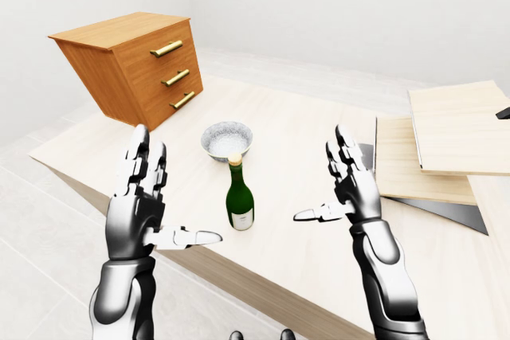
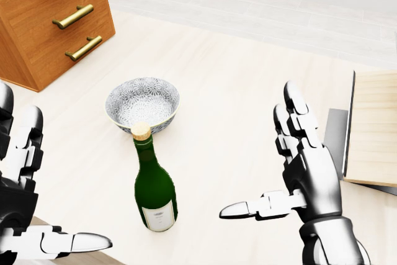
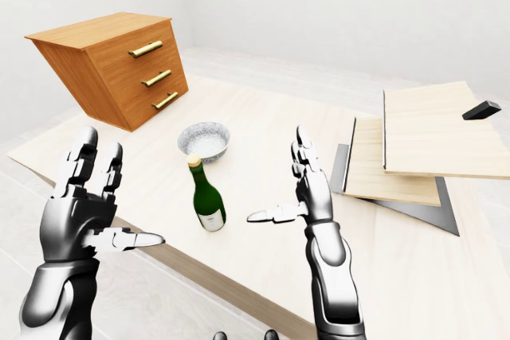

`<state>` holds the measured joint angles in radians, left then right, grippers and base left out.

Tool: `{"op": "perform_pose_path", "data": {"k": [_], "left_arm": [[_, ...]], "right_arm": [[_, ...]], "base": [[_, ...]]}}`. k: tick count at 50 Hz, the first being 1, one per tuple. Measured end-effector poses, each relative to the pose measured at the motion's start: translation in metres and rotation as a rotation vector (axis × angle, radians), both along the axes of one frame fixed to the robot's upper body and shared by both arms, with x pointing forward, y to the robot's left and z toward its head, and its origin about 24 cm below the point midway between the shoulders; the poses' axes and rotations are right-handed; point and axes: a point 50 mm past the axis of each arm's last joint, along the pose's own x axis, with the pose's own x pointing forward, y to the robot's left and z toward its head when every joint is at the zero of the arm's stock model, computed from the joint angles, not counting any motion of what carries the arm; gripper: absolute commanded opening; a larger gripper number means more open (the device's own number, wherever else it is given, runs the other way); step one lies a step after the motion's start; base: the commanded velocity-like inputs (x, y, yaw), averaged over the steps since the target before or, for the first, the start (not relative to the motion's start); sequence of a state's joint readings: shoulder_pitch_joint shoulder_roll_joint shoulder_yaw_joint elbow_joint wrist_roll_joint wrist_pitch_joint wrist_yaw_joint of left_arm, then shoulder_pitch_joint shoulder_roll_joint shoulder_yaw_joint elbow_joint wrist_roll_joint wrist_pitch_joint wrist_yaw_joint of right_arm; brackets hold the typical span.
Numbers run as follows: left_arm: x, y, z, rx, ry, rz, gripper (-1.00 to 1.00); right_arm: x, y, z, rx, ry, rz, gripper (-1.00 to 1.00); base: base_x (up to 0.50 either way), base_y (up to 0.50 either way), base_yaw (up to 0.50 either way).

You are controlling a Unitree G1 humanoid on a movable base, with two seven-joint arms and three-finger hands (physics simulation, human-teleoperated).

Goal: Put the wine bottle on the wine rack.

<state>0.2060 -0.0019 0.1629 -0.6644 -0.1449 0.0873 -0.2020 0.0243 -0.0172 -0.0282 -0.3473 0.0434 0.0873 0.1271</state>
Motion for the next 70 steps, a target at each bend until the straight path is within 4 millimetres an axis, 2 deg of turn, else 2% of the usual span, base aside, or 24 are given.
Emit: {"op": "perform_pose_path", "data": {"k": [21, 49, 70], "left_arm": [[-0.002, 0.013, -0.004, -0.014, 0.015, 0.039, 1.0], [-0.006, 0.021, 0.001, -0.017, -0.012, 0.055, 1.0], [-0.006, 0.021, 0.002, -0.025, -0.021, 0.045, 1.0]], "right_arm": [[0.022, 0.037, -0.002, -0.009, 0.018, 0.096, 1.0], [0.032, 0.079, -0.007, -0.04, 0.05, 0.226, 1.0], [0.029, 0.092, -0.004, 0.029, 0.047, 0.343, 1.0]], "base": [[0.0, 0.0, 0.0], [0.0, 0.0, 0.0], [0.0, 0.0, 0.0]]}}
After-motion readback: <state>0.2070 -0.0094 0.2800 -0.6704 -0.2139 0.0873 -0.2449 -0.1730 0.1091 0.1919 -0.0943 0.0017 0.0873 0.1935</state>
